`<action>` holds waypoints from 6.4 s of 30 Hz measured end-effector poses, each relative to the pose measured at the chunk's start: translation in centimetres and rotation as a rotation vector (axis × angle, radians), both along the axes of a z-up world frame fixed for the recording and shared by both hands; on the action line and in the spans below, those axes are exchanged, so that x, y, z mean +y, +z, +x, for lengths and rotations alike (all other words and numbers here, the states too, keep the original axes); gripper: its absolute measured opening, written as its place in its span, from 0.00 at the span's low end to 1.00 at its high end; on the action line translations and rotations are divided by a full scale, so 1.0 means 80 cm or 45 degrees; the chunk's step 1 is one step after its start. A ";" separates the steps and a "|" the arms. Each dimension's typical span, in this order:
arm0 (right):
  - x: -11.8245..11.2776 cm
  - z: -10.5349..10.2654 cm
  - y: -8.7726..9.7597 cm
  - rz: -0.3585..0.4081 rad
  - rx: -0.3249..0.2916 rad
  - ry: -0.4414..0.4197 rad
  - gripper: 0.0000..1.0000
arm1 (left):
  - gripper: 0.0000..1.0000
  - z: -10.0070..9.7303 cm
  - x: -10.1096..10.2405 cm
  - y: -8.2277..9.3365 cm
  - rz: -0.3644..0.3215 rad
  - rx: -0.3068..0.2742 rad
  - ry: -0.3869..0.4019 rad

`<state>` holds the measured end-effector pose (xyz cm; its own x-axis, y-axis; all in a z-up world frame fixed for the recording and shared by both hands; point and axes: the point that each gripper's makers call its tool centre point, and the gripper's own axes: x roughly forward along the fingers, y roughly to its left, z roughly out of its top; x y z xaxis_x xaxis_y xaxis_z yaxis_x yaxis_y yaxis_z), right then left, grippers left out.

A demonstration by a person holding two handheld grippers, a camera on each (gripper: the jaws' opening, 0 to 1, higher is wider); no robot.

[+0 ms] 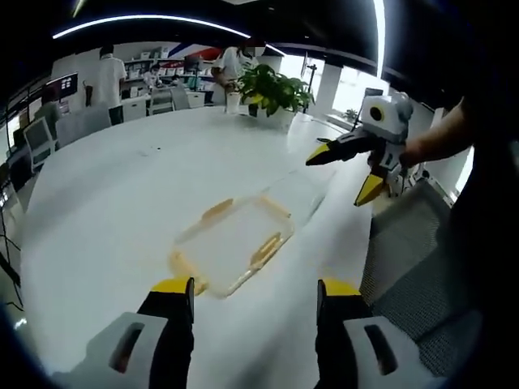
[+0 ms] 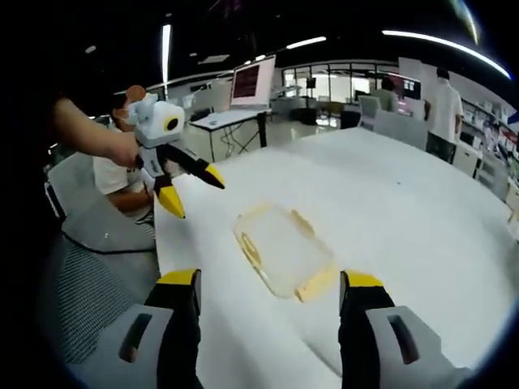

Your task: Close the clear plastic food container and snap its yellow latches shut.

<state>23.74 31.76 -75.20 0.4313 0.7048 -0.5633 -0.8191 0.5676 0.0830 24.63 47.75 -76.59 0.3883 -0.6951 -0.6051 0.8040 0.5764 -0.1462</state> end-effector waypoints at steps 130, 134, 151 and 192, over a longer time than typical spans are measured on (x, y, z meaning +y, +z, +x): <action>0.009 0.070 -0.118 -0.892 0.185 0.780 0.36 | 0.33 0.069 0.006 -0.098 0.734 -0.014 -0.770; 0.014 0.063 -0.107 -0.841 0.192 0.795 0.37 | 0.33 0.062 0.013 -0.092 0.756 0.004 -0.745; 0.006 0.068 -0.068 -0.759 0.160 0.787 0.36 | 0.33 0.066 0.006 -0.032 0.745 -0.023 -0.723; -0.061 0.076 -0.033 -0.807 0.141 0.780 0.36 | 0.33 0.079 -0.060 -0.008 0.653 -0.048 -0.757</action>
<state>29.79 26.91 -77.85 0.0007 0.3355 -0.9420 -1.0000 -0.0014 -0.0013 30.92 42.92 -77.22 0.0659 -0.4298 -0.9005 0.9978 0.0361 0.0558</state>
